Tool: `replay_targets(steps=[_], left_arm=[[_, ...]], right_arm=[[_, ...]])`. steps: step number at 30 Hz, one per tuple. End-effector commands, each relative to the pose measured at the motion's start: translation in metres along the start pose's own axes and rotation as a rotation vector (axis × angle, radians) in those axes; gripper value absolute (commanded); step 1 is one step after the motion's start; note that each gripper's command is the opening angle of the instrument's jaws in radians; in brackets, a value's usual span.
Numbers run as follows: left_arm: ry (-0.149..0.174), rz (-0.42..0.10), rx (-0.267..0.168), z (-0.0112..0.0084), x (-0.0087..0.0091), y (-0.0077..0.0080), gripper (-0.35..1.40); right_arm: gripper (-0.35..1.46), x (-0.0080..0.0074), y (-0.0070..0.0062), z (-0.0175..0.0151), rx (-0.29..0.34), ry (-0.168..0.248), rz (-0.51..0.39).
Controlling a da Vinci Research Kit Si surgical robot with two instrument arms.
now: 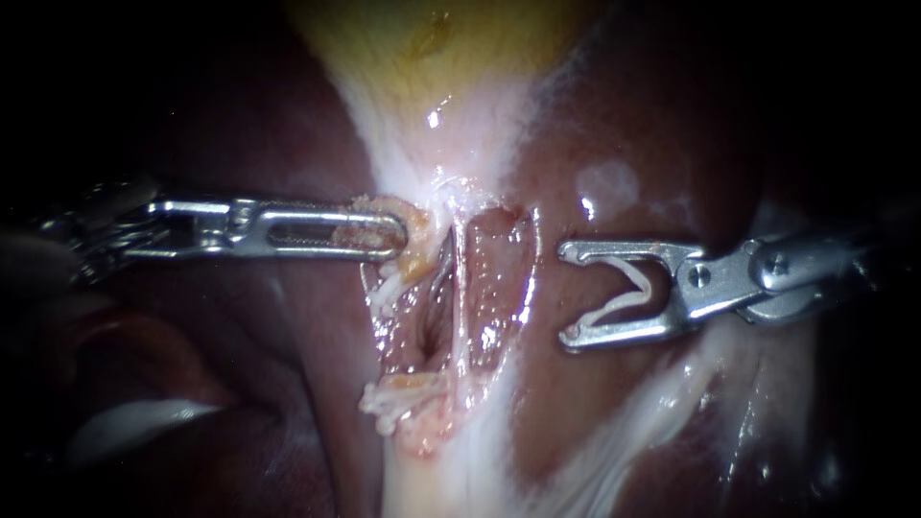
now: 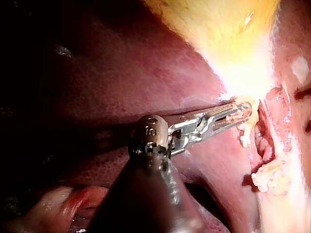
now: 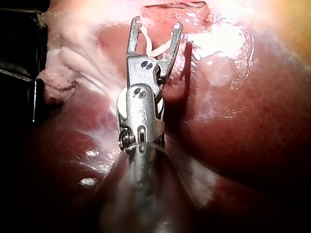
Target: Clipping first clip right tube
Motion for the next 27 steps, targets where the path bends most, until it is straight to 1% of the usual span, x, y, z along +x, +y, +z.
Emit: replay_targets(steps=[1, 3, 5, 9, 11, 13, 16, 18, 21, 24, 27], left_arm=[[0.001, 0.000, 0.002, -0.0002, 0.0000, -0.0001, -0.35], [0.003, -0.002, 0.004, -0.0008, -0.0003, -0.0002, -0.35], [0.009, -0.005, 0.013, -0.0018, -0.0009, -0.0004, -0.35], [0.005, -0.015, -0.008, -0.0047, -0.0026, -0.0008, -0.35], [-0.011, -0.027, -0.015, -0.0062, -0.0035, -0.0011, -0.35], [-0.024, -0.027, -0.019, -0.0076, -0.0043, -0.0015, -0.35], [-0.036, -0.022, -0.016, -0.0089, -0.0049, -0.0022, -0.35], [-0.040, -0.018, -0.018, -0.0091, -0.0050, -0.0026, -0.35], [-0.042, -0.019, -0.022, -0.0090, -0.0049, -0.0033, -0.35], [-0.046, -0.020, -0.028, -0.0088, -0.0049, -0.0037, -0.35], [-0.045, -0.020, -0.027, -0.0088, -0.0048, -0.0039, -0.35]], right_arm=[[0.50, 0.0000, 0.0000, 0.0000, 0.000, 0.000, 0.000], [0.50, 0.0000, 0.0000, 0.0000, 0.000, 0.000, 0.000], [0.50, -0.0001, 0.0000, 0.0000, -0.001, 0.000, 0.000], [0.50, -0.0002, 0.0001, 0.0001, -0.004, -0.001, 0.000], [0.50, -0.0002, 0.0001, 0.0001, -0.004, -0.001, -0.001], [0.50, -0.0001, 0.0001, 0.0002, -0.004, -0.001, 0.000], [0.50, -0.0002, 0.0000, 0.0005, -0.003, -0.001, -0.001], [0.50, -0.0002, -0.0001, 0.0009, -0.002, 0.000, -0.002], [0.50, -0.0004, -0.0003, 0.0018, 0.004, 0.003, -0.010], [0.50, -0.0009, -0.0004, 0.0032, 0.008, 0.005, -0.014], [0.50, -0.0017, -0.0003, 0.0048, 0.007, -0.001, -0.013]])
